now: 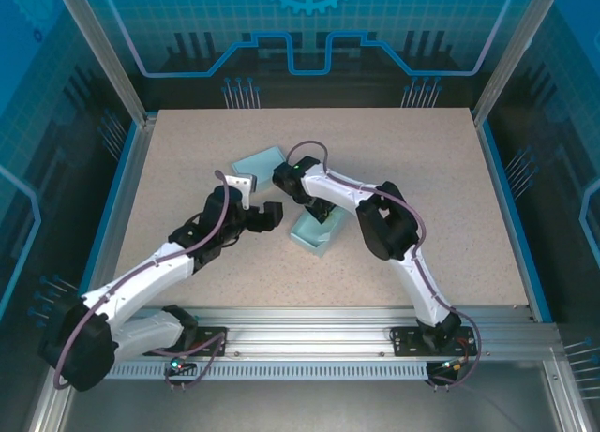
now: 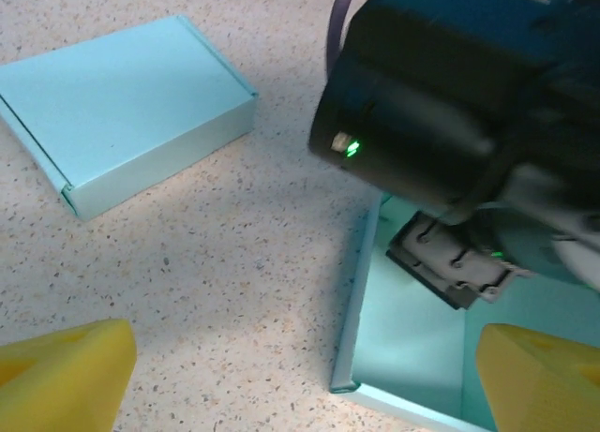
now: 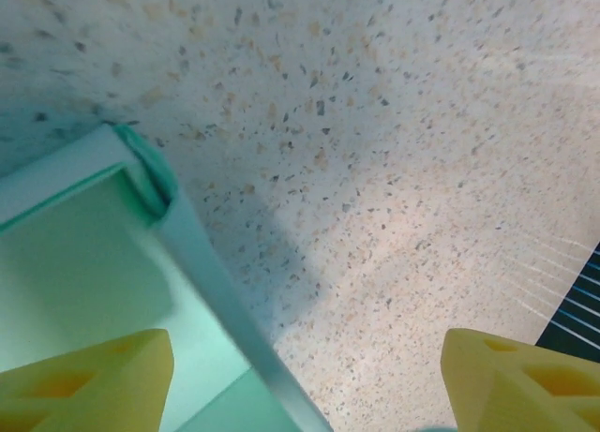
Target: Fold the paper box
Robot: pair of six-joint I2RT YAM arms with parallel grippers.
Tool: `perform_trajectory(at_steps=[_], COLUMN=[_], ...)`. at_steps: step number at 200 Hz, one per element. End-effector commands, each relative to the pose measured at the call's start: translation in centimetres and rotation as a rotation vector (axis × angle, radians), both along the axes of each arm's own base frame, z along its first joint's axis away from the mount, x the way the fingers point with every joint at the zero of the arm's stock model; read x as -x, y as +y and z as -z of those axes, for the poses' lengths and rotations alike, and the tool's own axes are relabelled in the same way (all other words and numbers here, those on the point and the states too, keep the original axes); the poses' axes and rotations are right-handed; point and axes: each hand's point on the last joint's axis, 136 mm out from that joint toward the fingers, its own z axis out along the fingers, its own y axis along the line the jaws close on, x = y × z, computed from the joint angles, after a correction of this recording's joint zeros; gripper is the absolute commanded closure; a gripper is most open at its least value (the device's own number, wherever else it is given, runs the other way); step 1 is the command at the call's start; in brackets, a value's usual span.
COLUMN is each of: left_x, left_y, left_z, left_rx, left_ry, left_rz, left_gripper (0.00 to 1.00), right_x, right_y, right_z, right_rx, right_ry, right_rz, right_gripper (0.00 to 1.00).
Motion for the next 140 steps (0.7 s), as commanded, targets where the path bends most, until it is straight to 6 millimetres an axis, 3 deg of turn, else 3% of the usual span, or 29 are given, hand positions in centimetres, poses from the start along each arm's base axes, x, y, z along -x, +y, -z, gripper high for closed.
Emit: perform_trajectory(at_steps=[1,54,85,117,128,140], left_x=[-0.6,-1.7,-3.2,-4.9,-5.3,-5.6], left_y=[1.0,1.4,2.1,2.0,1.7,1.1], left_z=[1.3,4.4,6.5,8.1,8.8,9.5], left_rx=[-0.039,-0.125,-0.254,-0.355,-0.367,-0.365], left_ry=[0.035,0.114,0.161,0.207,0.233,0.259], left_rz=[-0.050,-0.071,-0.095,-0.097,-0.085,-0.068], left_gripper=[0.05,0.07,0.10,0.16,0.18,0.20], right_x=[0.3,2.4,5.0,8.5,9.7,10.9], right_y=[1.4,2.7,0.4,-4.8,-7.0,-8.6], right_z=[-4.7,-13.6,-19.1,-21.6,-20.9,-18.7], right_rx=[-0.072,-0.234,-0.426,-0.606,-0.671,-0.767], right_ry=[-0.090,-0.268,-0.399,-0.536,-0.551,-0.518], right_rz=[-0.029,-0.070,-0.005,0.138,0.208,0.288], right_gripper=[0.21,0.19,0.22,0.29,0.31,0.33])
